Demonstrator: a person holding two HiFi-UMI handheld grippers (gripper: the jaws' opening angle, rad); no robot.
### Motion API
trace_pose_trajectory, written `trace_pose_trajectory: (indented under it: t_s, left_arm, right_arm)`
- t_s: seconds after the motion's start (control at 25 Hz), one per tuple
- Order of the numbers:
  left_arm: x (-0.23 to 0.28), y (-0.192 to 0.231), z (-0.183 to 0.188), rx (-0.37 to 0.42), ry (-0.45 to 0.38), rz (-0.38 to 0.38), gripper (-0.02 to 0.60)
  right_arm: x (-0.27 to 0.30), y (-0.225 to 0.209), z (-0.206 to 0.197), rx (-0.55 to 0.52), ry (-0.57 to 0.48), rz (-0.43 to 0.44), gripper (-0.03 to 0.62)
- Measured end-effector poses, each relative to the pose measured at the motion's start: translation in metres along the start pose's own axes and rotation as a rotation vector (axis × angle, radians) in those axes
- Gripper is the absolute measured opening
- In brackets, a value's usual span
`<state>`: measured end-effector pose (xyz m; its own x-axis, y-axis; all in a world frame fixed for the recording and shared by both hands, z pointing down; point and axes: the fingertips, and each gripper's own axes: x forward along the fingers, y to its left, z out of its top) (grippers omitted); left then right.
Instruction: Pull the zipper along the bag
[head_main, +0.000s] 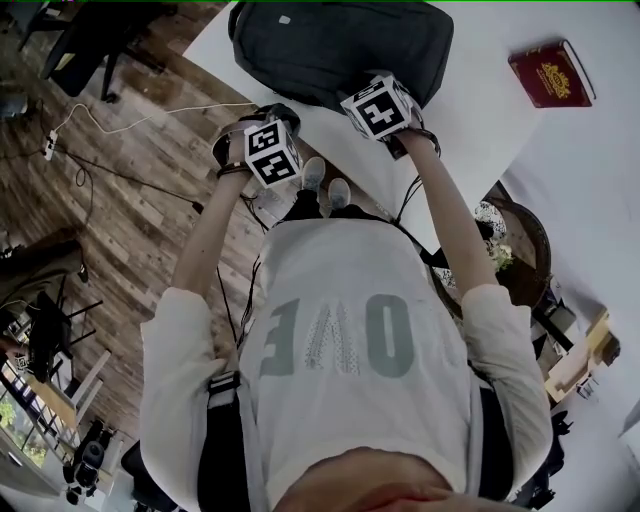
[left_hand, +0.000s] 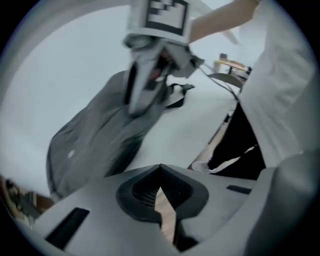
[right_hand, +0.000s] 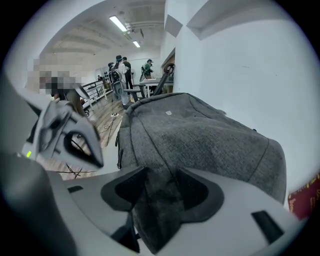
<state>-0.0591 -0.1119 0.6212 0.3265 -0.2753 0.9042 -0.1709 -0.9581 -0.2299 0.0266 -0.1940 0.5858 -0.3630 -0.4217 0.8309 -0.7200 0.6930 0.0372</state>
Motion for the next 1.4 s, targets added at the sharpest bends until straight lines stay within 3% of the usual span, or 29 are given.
trace_pose_trajectory:
  t_s: [0.08, 0.12, 0.2, 0.28, 0.32, 0.4, 0.44, 0.48, 0.56, 0.72, 0.92, 0.96, 1.04, 1.16, 1.32, 1.4]
  left_arm:
    - [0.007, -0.043, 0.035, 0.075, -0.022, -0.070, 0.023]
    - [0.009, -0.057, 0.046, 0.036, -0.043, -0.066, 0.023]
    - [0.007, -0.053, 0.048, -0.177, -0.114, 0.003, 0.025]
    - [-0.005, -0.021, 0.030, -0.416, -0.189, 0.138, 0.025]
    - [-0.013, -0.003, 0.019, -0.500, -0.217, 0.217, 0.026]
    - [-0.027, 0.032, -0.002, -0.587, -0.248, 0.359, 0.043]
    - [-0.030, 0.047, -0.012, -0.604, -0.248, 0.409, 0.100]
    - [-0.030, 0.059, -0.022, -0.606, -0.237, 0.440, 0.157]
    - [-0.022, 0.073, -0.039, -0.554, -0.187, 0.449, 0.167]
    - [-0.004, 0.080, -0.048, -0.316, -0.103, 0.371, 0.166]
    - [-0.004, 0.074, -0.043, -0.283, -0.165, 0.221, 0.163]
    - [-0.005, 0.069, -0.043, -0.262, -0.170, 0.188, 0.078]
    - [-0.004, 0.066, -0.044, -0.230, -0.162, 0.183, 0.054]
    - [-0.001, 0.076, -0.049, -0.314, -0.168, 0.220, 0.061]
    - [0.002, 0.073, -0.039, -0.431, -0.218, 0.106, 0.154]
    - [0.003, 0.073, -0.037, -0.477, -0.242, 0.090, 0.161]
  right_arm:
    - [-0.001, 0.001, 0.001, 0.004, -0.001, 0.008, 0.230]
    - [-0.001, 0.002, 0.001, 0.007, -0.001, 0.012, 0.230]
    - [-0.002, 0.003, 0.004, 0.003, -0.007, 0.014, 0.230]
    - [-0.003, 0.002, 0.005, -0.002, -0.014, 0.010, 0.229]
    - [-0.003, 0.002, 0.004, -0.004, -0.016, 0.009, 0.229]
    - [-0.003, 0.002, 0.003, -0.006, -0.016, 0.009, 0.229]
    - [-0.003, 0.002, 0.002, -0.007, -0.016, 0.011, 0.229]
    - [-0.003, 0.001, 0.002, -0.007, -0.015, 0.012, 0.229]
    - [-0.003, 0.001, 0.002, -0.007, -0.014, 0.012, 0.229]
    - [-0.003, 0.003, 0.003, -0.009, -0.018, 0.010, 0.229]
    - [-0.003, 0.003, 0.003, 0.003, -0.018, 0.005, 0.229]
    - [-0.003, 0.003, 0.003, 0.002, -0.019, 0.004, 0.229]
    - [-0.001, 0.003, 0.003, -0.002, -0.023, 0.003, 0.229]
    - [0.000, 0.003, 0.003, 0.000, -0.022, 0.002, 0.229]
    - [0.000, 0.002, 0.002, -0.001, -0.021, -0.006, 0.229]
    - [0.000, 0.001, 0.001, 0.000, -0.016, -0.010, 0.229]
